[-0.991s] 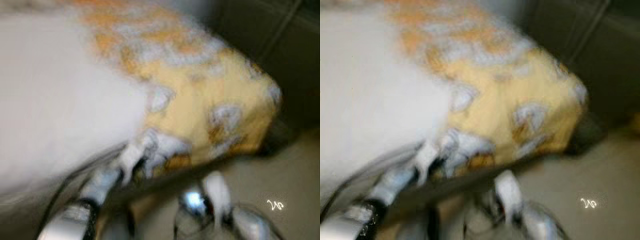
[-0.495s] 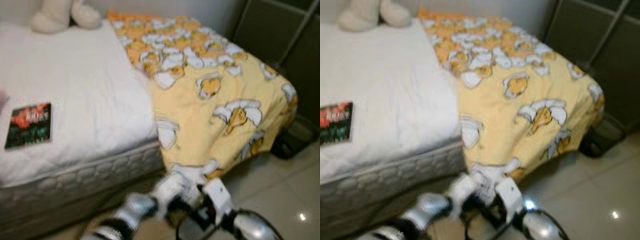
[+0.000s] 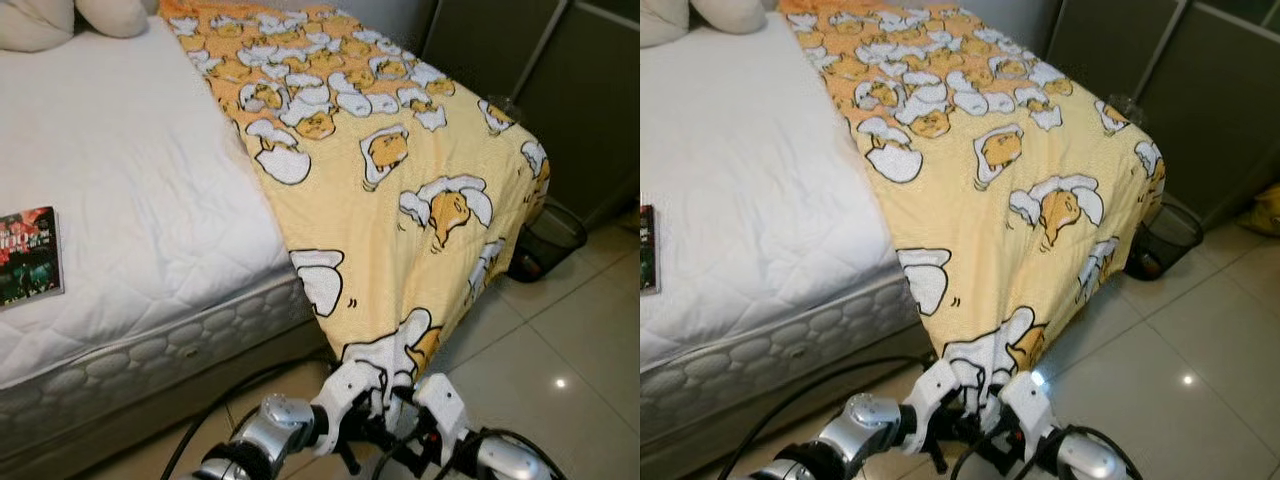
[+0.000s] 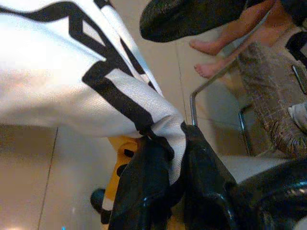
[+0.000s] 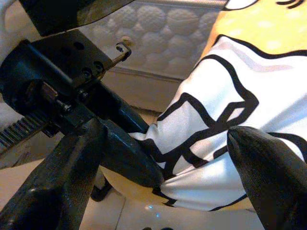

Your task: Clean up the room

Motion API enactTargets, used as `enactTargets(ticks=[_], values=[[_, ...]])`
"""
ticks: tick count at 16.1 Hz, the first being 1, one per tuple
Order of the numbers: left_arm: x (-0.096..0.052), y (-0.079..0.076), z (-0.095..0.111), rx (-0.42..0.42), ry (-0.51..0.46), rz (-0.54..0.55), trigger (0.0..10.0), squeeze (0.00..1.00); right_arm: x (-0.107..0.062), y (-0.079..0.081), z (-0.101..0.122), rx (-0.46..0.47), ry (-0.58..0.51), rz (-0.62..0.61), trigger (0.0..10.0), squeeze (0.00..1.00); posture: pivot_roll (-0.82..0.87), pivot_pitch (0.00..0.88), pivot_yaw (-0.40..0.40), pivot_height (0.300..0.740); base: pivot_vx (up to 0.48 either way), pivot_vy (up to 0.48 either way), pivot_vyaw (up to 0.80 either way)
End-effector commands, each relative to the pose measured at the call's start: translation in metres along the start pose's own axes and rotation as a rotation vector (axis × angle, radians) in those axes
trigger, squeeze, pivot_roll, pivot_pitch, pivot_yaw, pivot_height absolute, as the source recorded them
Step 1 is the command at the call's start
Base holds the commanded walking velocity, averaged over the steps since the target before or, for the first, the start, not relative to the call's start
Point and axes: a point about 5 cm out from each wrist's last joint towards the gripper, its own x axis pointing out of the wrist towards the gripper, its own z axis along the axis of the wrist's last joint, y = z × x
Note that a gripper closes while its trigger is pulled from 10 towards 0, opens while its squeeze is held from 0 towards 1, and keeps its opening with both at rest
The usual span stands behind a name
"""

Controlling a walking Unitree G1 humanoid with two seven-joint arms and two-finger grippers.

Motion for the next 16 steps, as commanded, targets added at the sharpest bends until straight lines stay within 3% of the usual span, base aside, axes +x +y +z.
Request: enactTargets(ticks=[1,2,3,4,5,7,10,12,14,15,16], values=[[0.024,-0.038,0.018,0.063,-0.059,-0.258,10.0,0.00,-0.014,-0.014,-0.037,0.073,0.185,-0.136,10.0,0.00,-0.10,0.046,-0.092,0.740,0.000,0.000,0.00],[0.026,-0.041,0.022,0.091,-0.074,-0.252,10.0,0.00,-0.011,-0.013,-0.040,0.077,0.187,-0.132,10.0,0.00,-0.11,0.050,-0.096,0.740,0.000,0.000,0.00],[0.027,-0.038,0.023,0.224,-0.041,-0.181,10.0,0.00,-0.006,-0.012,-0.040,0.121,0.145,-0.125,10.0,0.00,-0.11,0.050,-0.096,0.740,0.000,0.000,0.00],[0.026,-0.034,0.026,0.329,-0.033,-0.119,10.0,0.07,-0.001,-0.013,-0.037,0.154,0.107,-0.129,10.0,0.00,-0.10,0.054,-0.102,0.740,0.000,0.000,0.00],[0.025,-0.034,0.027,0.346,-0.042,-0.123,10.0,1.00,0.002,-0.014,-0.034,0.169,0.085,-0.133,10.0,0.00,-0.11,0.054,-0.103,0.740,0.000,0.000,0.00],[0.019,-0.020,0.032,0.338,-0.055,-0.020,10.0,1.00,0.011,-0.013,-0.027,0.212,0.011,-0.147,10.0,0.00,-0.10,0.049,-0.099,0.740,0.000,0.000,0.00],[0.004,0.007,0.031,0.307,-0.052,0.183,10.0,1.00,0.005,-0.023,-0.013,0.217,-0.108,-0.125,10.0,0.00,-0.09,0.041,-0.091,0.740,0.000,0.000,0.00],[-0.020,0.038,0.020,0.221,-0.034,0.416,10.0,1.00,-0.008,-0.036,0.003,0.123,-0.150,-0.106,10.0,0.00,-0.08,0.026,-0.079,0.740,0.000,0.000,0.00],[-0.043,0.060,0.021,0.154,-0.076,0.601,10.0,1.00,-0.026,-0.035,0.047,-0.018,-0.288,-0.190,10.0,0.00,-0.08,0.011,-0.069,0.740,0.000,0.000,0.00],[-0.054,0.070,0.024,0.133,-0.119,0.686,10.0,0.86,-0.031,-0.037,0.063,-0.069,-0.340,-0.260,10.0,0.00,-0.08,0.000,-0.056,0.740,0.000,0.000,0.00],[-0.085,0.088,0.052,0.125,-0.350,0.850,10.0,0.00,-0.030,-0.042,0.081,-0.090,-0.395,-0.374,10.0,0.00,-0.08,0.000,-0.049,0.740,0.000,0.000,0.00]])
